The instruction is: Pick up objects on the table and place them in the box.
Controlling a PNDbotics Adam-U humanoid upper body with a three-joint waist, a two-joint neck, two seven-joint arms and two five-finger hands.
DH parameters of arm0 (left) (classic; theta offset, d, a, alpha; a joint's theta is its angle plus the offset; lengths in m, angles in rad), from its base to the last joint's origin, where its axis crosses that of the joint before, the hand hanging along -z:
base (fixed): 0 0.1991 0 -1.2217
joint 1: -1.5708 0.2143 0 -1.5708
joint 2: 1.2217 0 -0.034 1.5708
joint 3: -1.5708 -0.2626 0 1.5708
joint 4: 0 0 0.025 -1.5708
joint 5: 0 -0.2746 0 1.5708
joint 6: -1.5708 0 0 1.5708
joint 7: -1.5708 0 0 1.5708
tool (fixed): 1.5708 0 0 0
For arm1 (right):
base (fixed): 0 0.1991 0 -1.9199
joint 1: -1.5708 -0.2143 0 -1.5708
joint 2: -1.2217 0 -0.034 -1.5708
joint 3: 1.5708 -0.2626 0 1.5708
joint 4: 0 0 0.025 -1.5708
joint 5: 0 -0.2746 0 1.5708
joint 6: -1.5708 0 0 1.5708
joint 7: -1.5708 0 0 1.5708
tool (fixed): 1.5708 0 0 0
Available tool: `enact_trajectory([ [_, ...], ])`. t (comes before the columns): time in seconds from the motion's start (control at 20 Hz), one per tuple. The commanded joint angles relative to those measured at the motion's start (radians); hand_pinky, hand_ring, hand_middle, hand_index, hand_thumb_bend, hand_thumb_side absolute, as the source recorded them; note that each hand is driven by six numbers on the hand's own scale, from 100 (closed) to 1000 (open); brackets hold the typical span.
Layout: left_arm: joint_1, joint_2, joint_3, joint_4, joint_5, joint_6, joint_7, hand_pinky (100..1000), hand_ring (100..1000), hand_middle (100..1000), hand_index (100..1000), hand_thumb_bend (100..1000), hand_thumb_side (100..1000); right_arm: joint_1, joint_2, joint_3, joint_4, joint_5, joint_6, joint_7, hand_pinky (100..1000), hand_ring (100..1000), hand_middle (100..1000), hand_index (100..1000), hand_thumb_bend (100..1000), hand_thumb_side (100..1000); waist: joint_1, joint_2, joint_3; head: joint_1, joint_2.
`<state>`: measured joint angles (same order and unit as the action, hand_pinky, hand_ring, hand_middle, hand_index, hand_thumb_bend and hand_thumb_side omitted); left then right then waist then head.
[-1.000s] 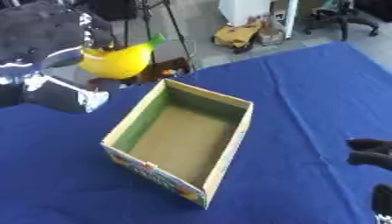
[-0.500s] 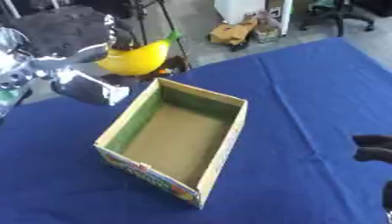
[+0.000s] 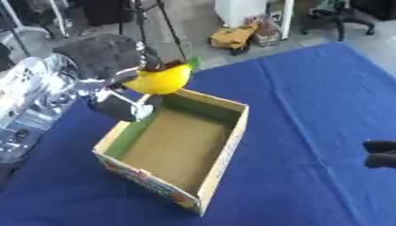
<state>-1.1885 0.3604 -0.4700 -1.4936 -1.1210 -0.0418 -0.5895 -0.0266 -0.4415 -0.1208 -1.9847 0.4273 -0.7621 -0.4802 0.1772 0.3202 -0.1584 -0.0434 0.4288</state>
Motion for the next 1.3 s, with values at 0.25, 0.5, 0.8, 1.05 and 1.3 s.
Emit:
enact_trajectory([
  [0.25,-0.008,-0.039,-0.012,0.059,-0.096,-0.032,0.038,611,660,608,673,100,411,-0.012,-0.011,-0.003,-0.015,-0.019,-0.083,-0.072,618,677,493,689,100,949,-0.011,-0.011,-0.005,0.011,-0.021],
  [0.5,-0.004,-0.065,-0.025,0.114,-0.14,-0.055,0.059,617,666,613,672,100,411,-0.015,-0.005,-0.001,-0.015,-0.021,-0.083,-0.067,618,677,492,689,100,951,-0.012,-0.008,-0.009,0.017,-0.025],
  [0.8,0.004,-0.097,-0.038,0.175,-0.183,-0.089,0.077,620,673,619,674,100,419,-0.018,0.0,0.001,-0.015,-0.023,-0.082,-0.062,618,677,491,688,100,952,-0.013,-0.004,-0.016,0.021,-0.029],
  [1.05,0.008,-0.115,-0.046,0.213,-0.186,-0.11,0.08,669,727,671,717,100,438,-0.02,0.003,0.002,-0.015,-0.024,-0.079,-0.059,618,677,490,688,100,953,-0.012,-0.003,-0.018,0.022,-0.029],
  [1.3,0.011,-0.124,-0.052,0.236,-0.2,-0.137,0.051,777,821,761,795,100,480,-0.02,0.006,0.004,-0.015,-0.024,-0.078,-0.056,618,678,489,688,100,954,-0.012,-0.002,-0.019,0.024,-0.027],
])
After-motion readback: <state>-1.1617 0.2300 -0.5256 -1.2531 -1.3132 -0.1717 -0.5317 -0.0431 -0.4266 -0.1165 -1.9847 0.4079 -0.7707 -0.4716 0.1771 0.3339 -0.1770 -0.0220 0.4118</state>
